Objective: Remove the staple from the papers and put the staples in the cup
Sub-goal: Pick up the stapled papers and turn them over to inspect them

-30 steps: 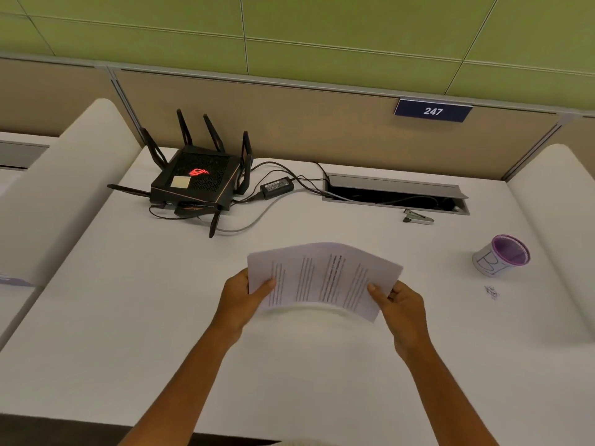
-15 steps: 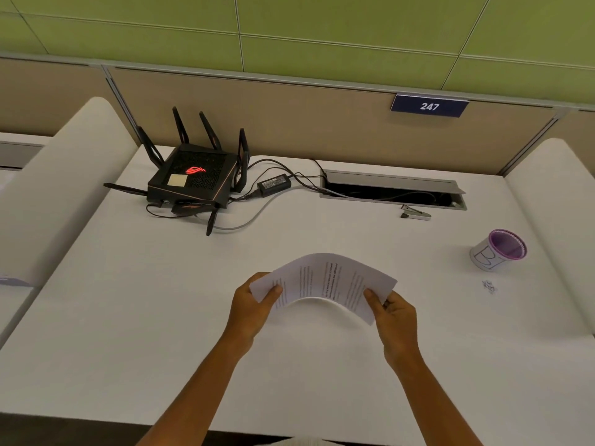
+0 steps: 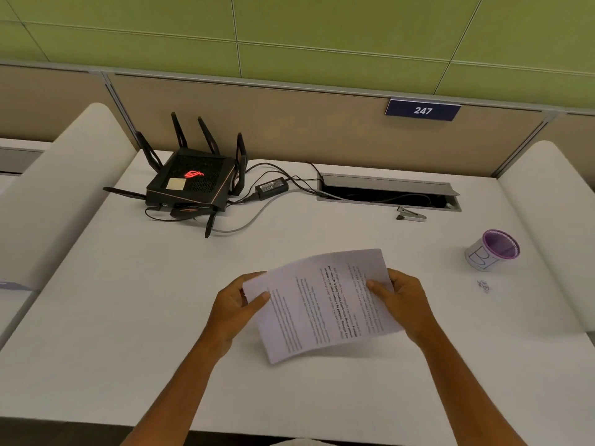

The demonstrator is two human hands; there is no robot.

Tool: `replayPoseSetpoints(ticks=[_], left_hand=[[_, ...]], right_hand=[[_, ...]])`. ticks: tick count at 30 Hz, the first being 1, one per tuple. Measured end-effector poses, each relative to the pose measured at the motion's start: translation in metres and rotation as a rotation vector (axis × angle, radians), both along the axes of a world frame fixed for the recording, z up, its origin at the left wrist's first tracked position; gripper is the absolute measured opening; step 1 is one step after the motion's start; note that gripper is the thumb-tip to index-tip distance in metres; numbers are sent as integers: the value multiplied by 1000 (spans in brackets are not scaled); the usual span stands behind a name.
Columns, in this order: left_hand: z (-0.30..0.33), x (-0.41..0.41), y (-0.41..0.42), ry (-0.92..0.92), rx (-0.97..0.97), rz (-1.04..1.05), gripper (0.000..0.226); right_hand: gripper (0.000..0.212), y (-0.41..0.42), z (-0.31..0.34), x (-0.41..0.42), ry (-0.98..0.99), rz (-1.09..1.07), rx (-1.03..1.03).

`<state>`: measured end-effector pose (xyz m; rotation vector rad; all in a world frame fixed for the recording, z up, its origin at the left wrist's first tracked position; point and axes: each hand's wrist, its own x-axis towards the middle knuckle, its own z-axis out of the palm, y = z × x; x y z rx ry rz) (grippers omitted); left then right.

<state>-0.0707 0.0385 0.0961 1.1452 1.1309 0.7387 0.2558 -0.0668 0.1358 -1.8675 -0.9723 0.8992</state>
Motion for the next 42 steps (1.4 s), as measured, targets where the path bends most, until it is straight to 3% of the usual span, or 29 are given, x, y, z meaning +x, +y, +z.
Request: replayPoseSetpoints(ticks=[6,9,13,17,22,24,28,37,42], left_hand=[[15,-6,11,123,33,-245,25],[22,11,8,159,49,-389,31],[24,34,-1,160,84,-374,23],[20,32,-4,103,52,-238,20],[10,16,-5,88,8,-5,19],[6,15,-7,71,-13,54,20],[7,28,-16,37,-10,112,19],[22,52,-18,-75,54,137,21],[14,56,-23,-47,6,137,25]], right_hand=[[12,25,34,7,-203,307,-81],[12,39,46,-1,-261,440,-97],[7,49,54,-14,-289,528,-78],[13,45,59,-8,-192,441,-77],[31,20,37,3,310,237,-9],[31,11,20,-10,407,170,8],[26,-1,-2,-44,439,94,17],[24,5,2,-63,250,-165,180],[24,0,-16,-73,235,-216,123]])
